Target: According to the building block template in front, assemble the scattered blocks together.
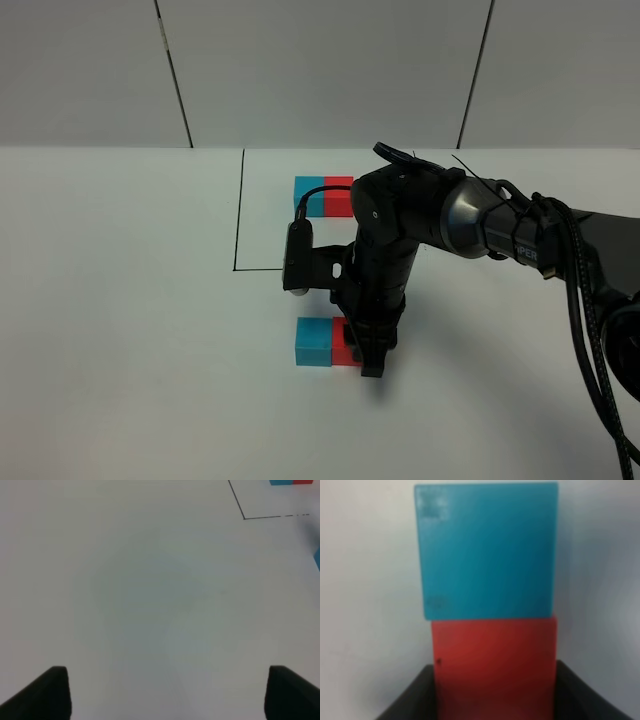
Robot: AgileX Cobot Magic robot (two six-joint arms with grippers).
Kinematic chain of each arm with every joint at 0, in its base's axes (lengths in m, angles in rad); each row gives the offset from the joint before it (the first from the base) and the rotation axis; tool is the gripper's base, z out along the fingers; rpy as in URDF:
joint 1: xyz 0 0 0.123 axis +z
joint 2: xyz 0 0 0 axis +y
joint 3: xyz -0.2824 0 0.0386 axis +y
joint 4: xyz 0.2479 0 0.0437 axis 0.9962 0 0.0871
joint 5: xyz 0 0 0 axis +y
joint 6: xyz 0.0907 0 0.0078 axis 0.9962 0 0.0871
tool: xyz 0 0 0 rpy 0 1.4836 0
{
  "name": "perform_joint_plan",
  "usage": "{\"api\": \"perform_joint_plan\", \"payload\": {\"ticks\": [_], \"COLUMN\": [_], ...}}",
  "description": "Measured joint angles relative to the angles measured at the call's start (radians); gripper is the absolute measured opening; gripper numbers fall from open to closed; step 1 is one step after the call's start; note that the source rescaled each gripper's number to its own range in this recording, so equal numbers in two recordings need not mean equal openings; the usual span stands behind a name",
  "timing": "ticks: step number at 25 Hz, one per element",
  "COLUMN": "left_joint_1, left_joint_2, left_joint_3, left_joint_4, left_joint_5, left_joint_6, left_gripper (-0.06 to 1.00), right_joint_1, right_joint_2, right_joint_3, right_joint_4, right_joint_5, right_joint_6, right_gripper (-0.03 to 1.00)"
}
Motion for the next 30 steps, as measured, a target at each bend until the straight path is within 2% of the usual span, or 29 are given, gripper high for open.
{"api": "perform_joint_plan", "payload": {"ticks": [2,3,10,11,16,20,27,30], "left_joint_1": [0.0,0.0,0.0,0.0,0.0,0.0,0.0,0.0], "left_joint_2": [0.0,0.0,0.0,0.0,0.0,0.0,0.0,0.0], "left_joint_3": [0.0,0.0,0.0,0.0,0.0,0.0,0.0,0.0], "left_joint_4": [0.0,0.0,0.0,0.0,0.0,0.0,0.0,0.0], "left_joint_5": [0.0,0.0,0.0,0.0,0.0,0.0,0.0,0.0], "left_joint_6": [0.0,0.0,0.0,0.0,0.0,0.0,0.0,0.0], "left_gripper": [0.65,0.65,0.65,0.65,0.65,0.65,0.65,0.65], "right_joint_1": [0.0,0.0,0.0,-0.003,-0.035,-0.112,-0.343,-0.45], "right_joint_2": [-0.001,-0.001,-0.061,-0.082,-0.198,-0.29,-0.516,-0.646], "right_joint_3": [0.0,0.0,0.0,0.0,0.0,0.012,0.224,0.346], "right_joint_4": [0.003,0.007,0.012,0.012,0.013,0.015,0.01,-0.031], "right_joint_5": [-0.003,-0.013,-0.021,-0.017,0.032,0.053,-0.105,-0.161], "right_joint_6": [0.008,0.014,0.086,0.103,0.231,0.37,0.597,0.693], "right_gripper": [0.04,0.12,0.94,1.0,1.0,1.0,1.0,1.0]}}
